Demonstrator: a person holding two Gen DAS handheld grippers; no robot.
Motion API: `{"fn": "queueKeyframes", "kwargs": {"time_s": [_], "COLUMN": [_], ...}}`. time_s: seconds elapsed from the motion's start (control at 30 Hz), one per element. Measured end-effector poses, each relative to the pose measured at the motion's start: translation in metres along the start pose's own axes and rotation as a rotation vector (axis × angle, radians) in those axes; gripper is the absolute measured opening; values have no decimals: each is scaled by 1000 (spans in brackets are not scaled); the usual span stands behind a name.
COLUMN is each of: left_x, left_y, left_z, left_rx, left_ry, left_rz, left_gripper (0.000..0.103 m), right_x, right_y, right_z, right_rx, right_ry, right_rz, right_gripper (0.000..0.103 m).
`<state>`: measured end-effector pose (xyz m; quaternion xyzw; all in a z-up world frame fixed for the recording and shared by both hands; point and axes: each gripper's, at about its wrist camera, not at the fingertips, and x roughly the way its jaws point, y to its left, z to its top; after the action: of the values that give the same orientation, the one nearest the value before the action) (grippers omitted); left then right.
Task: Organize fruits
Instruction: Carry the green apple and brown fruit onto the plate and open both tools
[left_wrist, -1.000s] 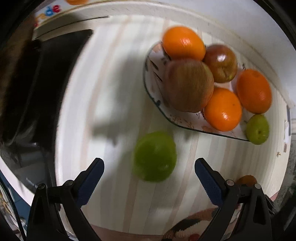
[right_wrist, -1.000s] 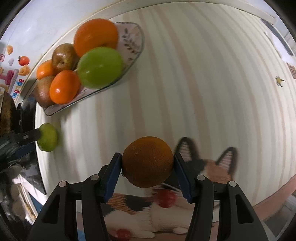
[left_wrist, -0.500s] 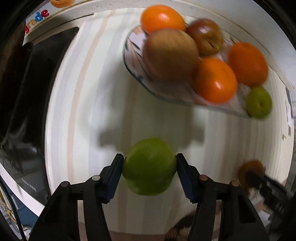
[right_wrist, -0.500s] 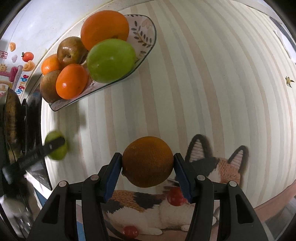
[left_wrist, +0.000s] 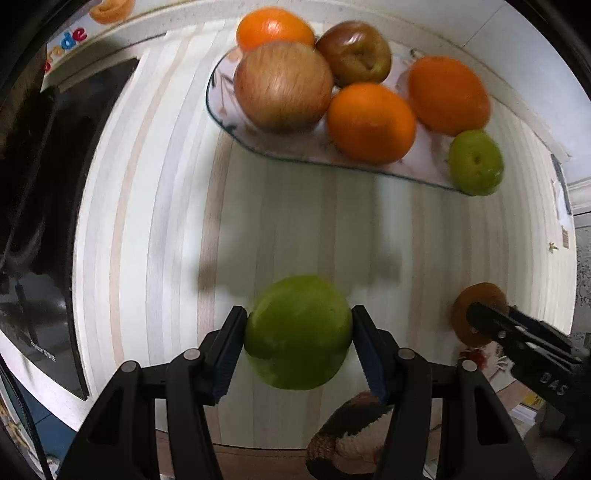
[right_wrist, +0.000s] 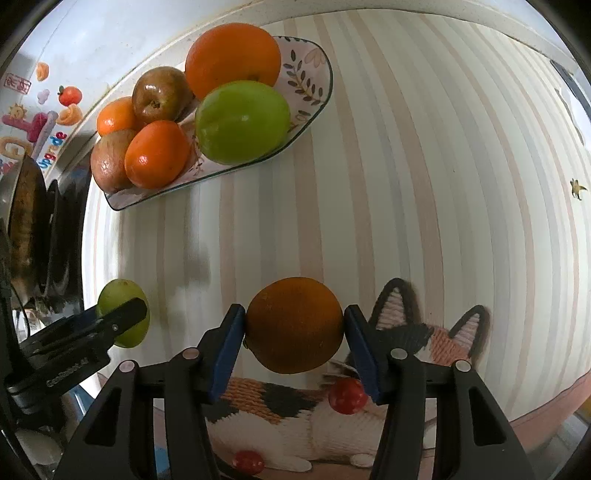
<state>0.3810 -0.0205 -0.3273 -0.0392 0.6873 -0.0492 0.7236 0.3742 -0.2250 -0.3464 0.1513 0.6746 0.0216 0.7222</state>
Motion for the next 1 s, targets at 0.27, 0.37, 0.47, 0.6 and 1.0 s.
{"fn": "queueKeyframes", "kwargs": {"time_s": [0.27, 0.37, 0.47, 0.6, 1.0], "left_x": [-64, -82, -76, -55, -13], "left_y": [-16, -25, -33, -47, -49], "left_z": [39, 77, 112, 136, 163], "left_rx": [17, 41, 58, 61, 28], "left_ry": [-85, -121, -124, -76, 17], "left_rz": [-94, -103, -87, -75, -46], "left_gripper": [55, 55, 55, 55, 56], "right_x": [-40, -72, -86, -72, -20], "right_y": [-2, -3, -8, -19, -39], "right_z": [16, 45, 77, 118, 147], "right_rx": [77, 92, 107, 144, 216], "right_ry": [-72, -146, -188, -177, -103], "right_rz": [135, 175, 170, 145, 197], "right_gripper": [57, 57, 57, 57, 58]}}
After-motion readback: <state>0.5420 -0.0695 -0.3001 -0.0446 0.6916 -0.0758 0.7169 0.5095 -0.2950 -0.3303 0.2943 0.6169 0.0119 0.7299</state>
